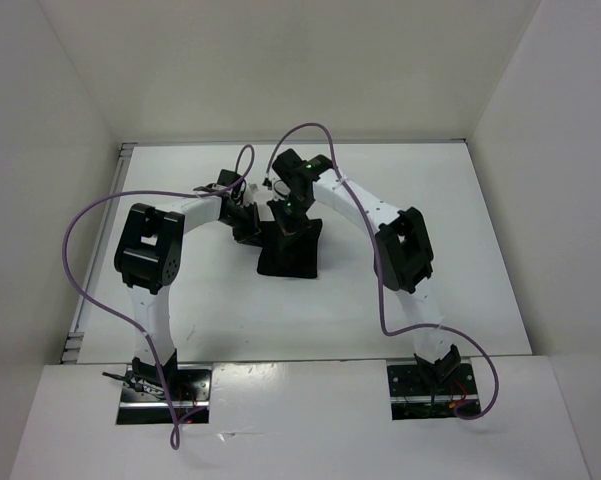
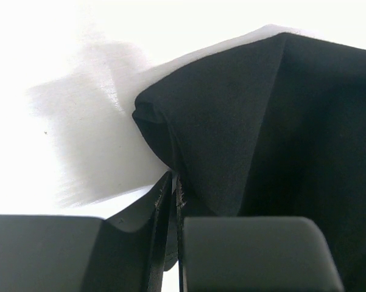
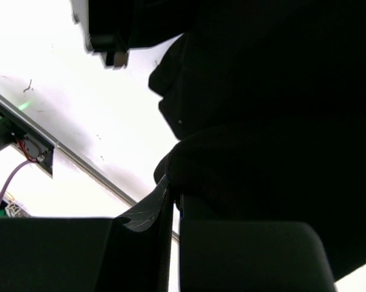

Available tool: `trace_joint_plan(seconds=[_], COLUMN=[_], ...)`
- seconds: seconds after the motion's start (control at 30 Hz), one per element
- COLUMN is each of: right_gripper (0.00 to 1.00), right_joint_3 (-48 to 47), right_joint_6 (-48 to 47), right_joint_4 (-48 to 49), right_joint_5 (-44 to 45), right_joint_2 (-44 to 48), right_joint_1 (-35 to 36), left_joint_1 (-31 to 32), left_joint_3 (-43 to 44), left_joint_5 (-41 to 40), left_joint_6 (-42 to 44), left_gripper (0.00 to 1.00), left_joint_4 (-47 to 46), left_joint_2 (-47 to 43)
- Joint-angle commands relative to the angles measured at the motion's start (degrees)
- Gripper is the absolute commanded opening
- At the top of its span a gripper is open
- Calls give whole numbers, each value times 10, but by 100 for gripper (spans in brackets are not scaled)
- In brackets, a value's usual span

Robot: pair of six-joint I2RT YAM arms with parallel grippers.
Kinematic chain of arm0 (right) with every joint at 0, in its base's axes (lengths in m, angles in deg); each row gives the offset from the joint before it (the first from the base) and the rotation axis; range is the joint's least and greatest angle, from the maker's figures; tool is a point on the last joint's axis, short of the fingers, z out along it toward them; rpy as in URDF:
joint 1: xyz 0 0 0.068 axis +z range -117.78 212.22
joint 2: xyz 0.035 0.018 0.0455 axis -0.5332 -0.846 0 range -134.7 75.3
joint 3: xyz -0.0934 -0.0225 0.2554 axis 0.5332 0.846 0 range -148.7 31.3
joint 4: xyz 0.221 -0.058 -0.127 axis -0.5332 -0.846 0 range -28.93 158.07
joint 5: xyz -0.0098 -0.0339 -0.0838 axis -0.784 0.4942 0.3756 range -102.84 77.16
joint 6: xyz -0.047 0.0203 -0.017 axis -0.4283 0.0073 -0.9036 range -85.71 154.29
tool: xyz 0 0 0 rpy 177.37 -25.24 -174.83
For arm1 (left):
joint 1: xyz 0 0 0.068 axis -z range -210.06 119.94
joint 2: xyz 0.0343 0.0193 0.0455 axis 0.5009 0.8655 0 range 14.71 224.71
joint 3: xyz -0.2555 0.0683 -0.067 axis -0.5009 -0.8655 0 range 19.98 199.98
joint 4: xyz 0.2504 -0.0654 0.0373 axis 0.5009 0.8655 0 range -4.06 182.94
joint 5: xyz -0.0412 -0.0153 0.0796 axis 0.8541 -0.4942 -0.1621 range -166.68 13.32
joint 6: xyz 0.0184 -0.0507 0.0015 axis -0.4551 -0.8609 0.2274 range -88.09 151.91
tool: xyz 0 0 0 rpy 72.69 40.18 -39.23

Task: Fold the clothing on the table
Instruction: Fold the skirt

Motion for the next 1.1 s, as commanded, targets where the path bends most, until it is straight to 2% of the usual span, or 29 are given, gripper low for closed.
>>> trace_joint_plan(seconds=[0.0, 0.37, 0.47, 0.5, 0.53, 0.7, 0.77, 0.83, 0.87, 0.93, 1.0, 1.07], right_gripper=[0, 0, 16, 28, 34, 41, 46, 47, 49, 49, 51, 42], right_joint_3=[-36, -104, -132, -157, -172, -293, -306, -300, -277, -244, -161, -70], right_joint_6=[-7, -12, -17, -22, -22, -22, -8, -1, 7, 1, 1, 1], right_joint_4=[-1, -12, -12, -12, -12, 8, 23, 29, 29, 2, -4, -4], right_joint_5=[-23, -65, -99, -110, -132, -183, -188, -178, -142, -99, -41, -22], right_joint_2=[-19, -90, -114, -114, -114, -101, -84, -52, -41, -7, 19, 59], right_joint_1=[11, 22, 22, 22, 22, 10, -2, -20, -28, -52, -76, -92], left_joint_1=[3, 3, -2, -9, -9, -31, -48, -57, -62, -62, -62, -52], left_joint_3=[-14, -4, 8, 8, 14, 32, 37, 58, 63, 83, 100, 105], left_joint_5=[-15, -15, -3, 3, 10, 11, 11, -1, -8, -14, 26, 85], left_joint_6=[-3, -3, -3, -3, -3, -3, -3, 4, 12, 38, 64, 91], left_gripper=[13, 13, 14, 16, 16, 23, 26, 27, 31, 33, 35, 33], left_joint_4=[5, 5, 5, 5, 0, 0, 5, 25, 33, 60, 83, 103], left_joint_2=[-7, -2, 3, 3, 3, -32, -55, -73, -97, -122, -148, -175])
